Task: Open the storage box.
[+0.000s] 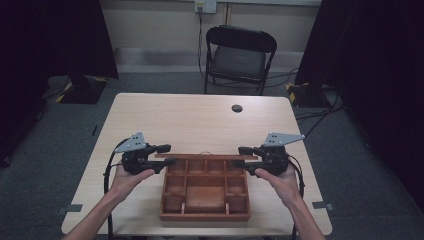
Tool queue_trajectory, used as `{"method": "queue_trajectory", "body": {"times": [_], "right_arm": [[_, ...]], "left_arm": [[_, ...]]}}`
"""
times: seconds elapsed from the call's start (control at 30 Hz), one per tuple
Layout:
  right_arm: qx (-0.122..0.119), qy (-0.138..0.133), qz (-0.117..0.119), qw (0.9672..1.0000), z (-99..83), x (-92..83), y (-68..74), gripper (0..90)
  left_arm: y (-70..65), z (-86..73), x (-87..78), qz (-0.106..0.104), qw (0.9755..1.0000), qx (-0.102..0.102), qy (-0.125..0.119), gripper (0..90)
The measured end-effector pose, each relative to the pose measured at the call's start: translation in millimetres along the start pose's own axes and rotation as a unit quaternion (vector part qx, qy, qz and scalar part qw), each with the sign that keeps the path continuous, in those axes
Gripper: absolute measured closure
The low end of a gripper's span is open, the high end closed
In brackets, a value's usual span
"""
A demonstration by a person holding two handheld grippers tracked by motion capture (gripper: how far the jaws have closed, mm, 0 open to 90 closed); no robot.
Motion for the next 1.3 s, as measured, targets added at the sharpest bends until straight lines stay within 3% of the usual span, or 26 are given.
{"method": "queue_trajectory", "body": {"times": [0.27, 0.37, 0.63, 1.03, 1.3], "right_arm": [[0.002, 0.000, -0.013, 0.9999, 6.1, 7.1, -6.8, 46.4], [0.008, -0.013, -0.022, 0.9996, 12.8, 8.5, -11.8, 46.5], [0.017, -0.025, -0.015, 0.9994, 16.9, 15.7, -16.6, 46.8], [0.031, -0.030, -0.031, 0.9986, 22.8, 25.5, -31.7, 45.8], [0.038, -0.026, -0.037, 0.9982, 19.5, 31.8, -41.5, 38.9]], "left_arm": [[7.1, 4.9, 1.8, 0.011, 0.9999, -0.001, 0.001, 47.2], [11.0, 10.7, 2.3, 0.010, 0.9999, -0.005, -0.006, 49.5], [15.0, 15.8, 3.9, 0.007, 0.9998, -0.011, -0.013, 51.4], [27.9, 23.4, 6.5, 0.015, 0.9998, -0.013, -0.005, 52.7], [35.0, 25.5, 9.1, 0.021, 0.9996, -0.018, -0.009, 53.1]]}}
Point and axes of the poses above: each handheld gripper's, and its own axes: x roughly forward along the jaws, z roughly out of its top, y roughly to its left, the point moved 7 cm from there along x, roughly forward along the jaws, and after that the axes turned 8 degrees about -z, right-handed, at the moved point
